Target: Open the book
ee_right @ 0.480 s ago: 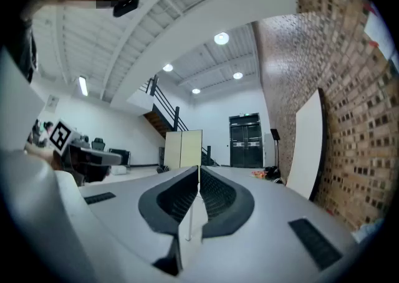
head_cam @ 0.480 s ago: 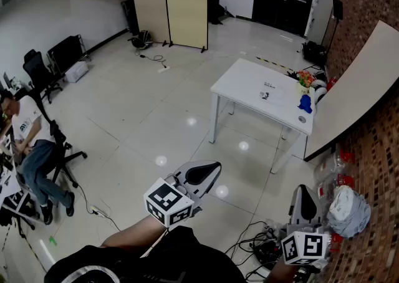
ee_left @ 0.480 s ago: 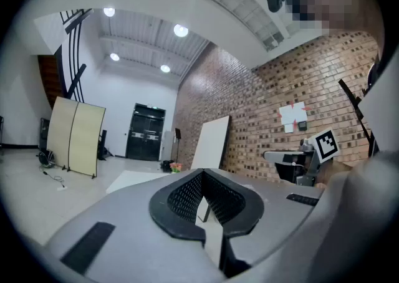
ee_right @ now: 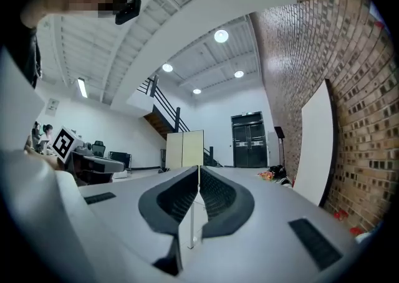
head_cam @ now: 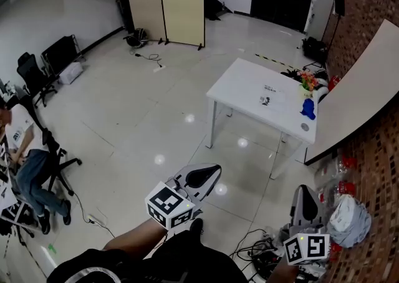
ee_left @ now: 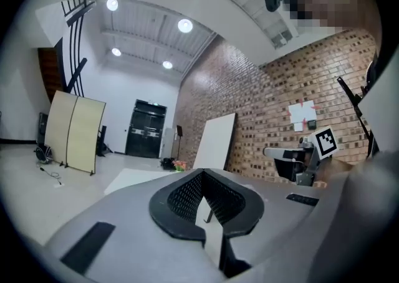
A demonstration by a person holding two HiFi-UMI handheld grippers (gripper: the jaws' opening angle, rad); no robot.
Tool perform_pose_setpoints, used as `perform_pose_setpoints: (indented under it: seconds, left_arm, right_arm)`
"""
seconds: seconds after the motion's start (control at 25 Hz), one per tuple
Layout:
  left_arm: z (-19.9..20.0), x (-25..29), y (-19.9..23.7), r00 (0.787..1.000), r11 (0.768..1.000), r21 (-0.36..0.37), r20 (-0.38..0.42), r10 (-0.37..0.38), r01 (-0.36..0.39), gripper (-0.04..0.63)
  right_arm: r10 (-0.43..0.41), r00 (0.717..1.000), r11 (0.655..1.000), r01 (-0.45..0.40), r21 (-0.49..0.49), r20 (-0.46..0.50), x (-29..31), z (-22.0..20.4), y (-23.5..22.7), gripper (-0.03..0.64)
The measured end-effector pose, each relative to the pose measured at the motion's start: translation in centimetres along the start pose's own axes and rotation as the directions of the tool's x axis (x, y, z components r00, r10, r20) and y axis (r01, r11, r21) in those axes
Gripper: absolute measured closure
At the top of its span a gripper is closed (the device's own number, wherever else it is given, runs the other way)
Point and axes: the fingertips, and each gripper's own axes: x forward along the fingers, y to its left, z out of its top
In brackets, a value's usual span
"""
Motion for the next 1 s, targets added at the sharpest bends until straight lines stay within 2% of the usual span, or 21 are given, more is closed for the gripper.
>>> perform_pose_setpoints:
  seconds: [0.28,0.48,0.64,0.8,1.0]
  left_arm:
    - [1.4,6.4,8.0,0.997,0.997,0.005,0.006,-0.076,0.076,0.598]
    - [1.4,10.9,13.0,0.996,0.996,-0.021,-0.004,-0.087,0.087,0.598]
    - [1.3,14.5,15.0,0.994,0.993,-0.040,-0.010,-0.108,0.107,0.598]
    - [0.5,19.3,17.0,0.994,0.994,-0.048,-0.051,-0.102,0.099,0.598]
    - [1.4,27.3,18.6,0.997,0.997,-0.024,-0.031,-0.069,0.068,0.598]
  right_arm:
    - [-0.061,0.998,0.998,0.061,0.022,-0.027,9.8,-0.1,-2.1,0.614]
    - [-0.091,0.995,0.996,0.092,0.017,-0.042,15.3,-0.2,-3.6,0.614]
    - [-0.097,0.993,0.995,0.098,0.024,-0.064,18.8,-0.8,-5.8,0.614]
    - [-0.075,0.994,0.997,0.077,0.026,-0.086,22.8,-1.8,-8.8,0.614]
    - [-0.042,0.996,0.998,0.045,0.037,-0.076,27.9,-2.3,-15.1,0.614]
